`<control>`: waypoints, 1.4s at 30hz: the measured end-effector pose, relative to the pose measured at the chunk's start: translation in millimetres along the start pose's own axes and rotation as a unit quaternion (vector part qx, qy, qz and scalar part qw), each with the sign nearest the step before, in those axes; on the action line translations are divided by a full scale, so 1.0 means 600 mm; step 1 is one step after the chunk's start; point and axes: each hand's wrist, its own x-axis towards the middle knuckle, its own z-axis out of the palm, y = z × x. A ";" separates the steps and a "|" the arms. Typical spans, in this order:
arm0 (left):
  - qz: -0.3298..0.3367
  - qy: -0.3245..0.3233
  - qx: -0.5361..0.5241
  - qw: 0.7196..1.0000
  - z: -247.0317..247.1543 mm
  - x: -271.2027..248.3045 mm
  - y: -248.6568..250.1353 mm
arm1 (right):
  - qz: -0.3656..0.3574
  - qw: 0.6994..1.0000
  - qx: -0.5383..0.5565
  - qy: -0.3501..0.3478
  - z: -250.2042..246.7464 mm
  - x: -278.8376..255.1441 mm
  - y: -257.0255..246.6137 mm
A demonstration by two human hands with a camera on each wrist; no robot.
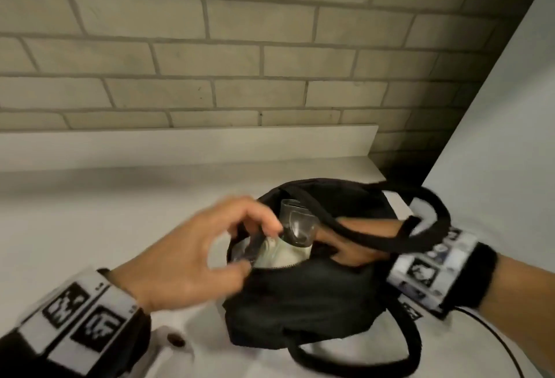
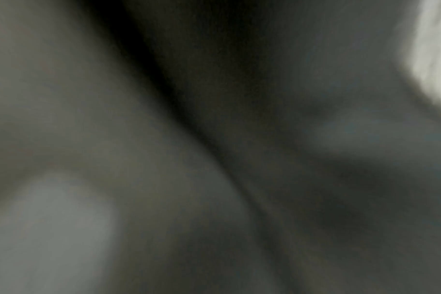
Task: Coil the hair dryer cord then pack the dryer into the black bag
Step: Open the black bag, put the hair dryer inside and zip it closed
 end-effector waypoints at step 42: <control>-0.092 0.148 0.049 0.983 0.000 0.016 -0.036 | 0.013 0.872 0.439 0.215 0.010 -0.080 0.028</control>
